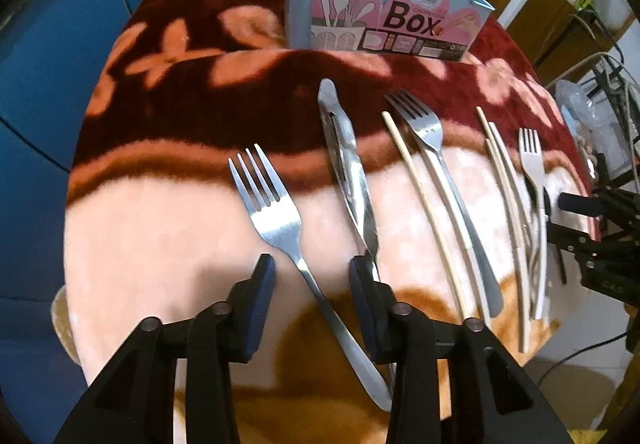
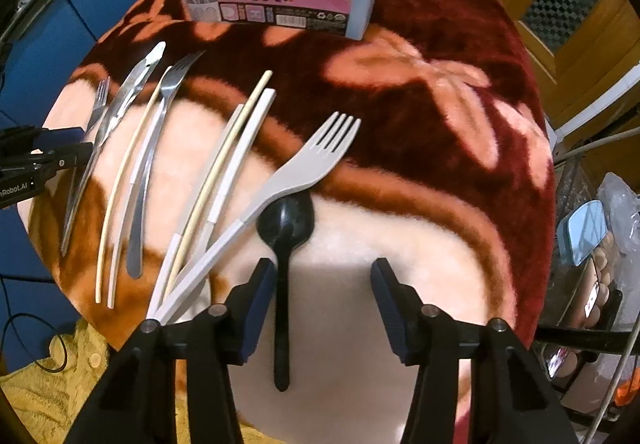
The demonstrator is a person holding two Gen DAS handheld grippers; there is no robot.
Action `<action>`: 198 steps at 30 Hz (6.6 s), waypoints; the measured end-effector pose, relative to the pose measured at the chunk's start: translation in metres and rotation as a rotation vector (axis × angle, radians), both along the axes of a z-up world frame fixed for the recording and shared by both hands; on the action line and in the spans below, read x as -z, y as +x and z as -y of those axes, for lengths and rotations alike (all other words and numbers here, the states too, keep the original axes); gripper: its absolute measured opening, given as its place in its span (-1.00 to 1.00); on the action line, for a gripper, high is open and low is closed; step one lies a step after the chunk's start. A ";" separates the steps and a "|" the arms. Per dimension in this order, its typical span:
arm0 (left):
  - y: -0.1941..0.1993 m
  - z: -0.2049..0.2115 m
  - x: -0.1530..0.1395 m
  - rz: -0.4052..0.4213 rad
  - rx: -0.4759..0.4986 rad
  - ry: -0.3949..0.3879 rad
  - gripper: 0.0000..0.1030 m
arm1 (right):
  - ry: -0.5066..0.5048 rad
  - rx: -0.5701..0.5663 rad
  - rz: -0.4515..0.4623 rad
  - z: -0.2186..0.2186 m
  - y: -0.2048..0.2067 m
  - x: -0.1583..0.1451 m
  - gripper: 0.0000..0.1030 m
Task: Organize utensils
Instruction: 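Close the right tool on the black spoon while the left tool grasps a silver fork, then carry the spoon into the blue box with the right tool while the left tool drops the fork in, then move both tools back down over the silver knife and white plastic fork, then grasp the silver knife with the left tool while the right tool grasps the white fork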
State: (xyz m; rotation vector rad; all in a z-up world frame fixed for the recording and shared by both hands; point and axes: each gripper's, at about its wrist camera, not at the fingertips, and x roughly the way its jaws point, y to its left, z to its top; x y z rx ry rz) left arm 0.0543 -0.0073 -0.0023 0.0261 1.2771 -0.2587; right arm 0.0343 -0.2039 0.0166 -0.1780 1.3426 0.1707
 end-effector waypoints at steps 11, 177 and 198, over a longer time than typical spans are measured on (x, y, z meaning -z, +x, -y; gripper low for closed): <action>-0.012 -0.014 -0.006 0.093 -0.034 -0.061 -0.93 | 0.052 0.057 0.031 0.004 0.008 -0.005 -0.85; 0.016 -0.004 -0.014 0.221 -0.025 -0.191 -0.32 | 0.422 0.339 0.198 0.022 0.026 0.014 -0.40; 0.057 0.000 0.003 0.058 0.032 -0.269 -0.76 | 0.490 0.293 0.181 0.040 0.049 0.016 -0.81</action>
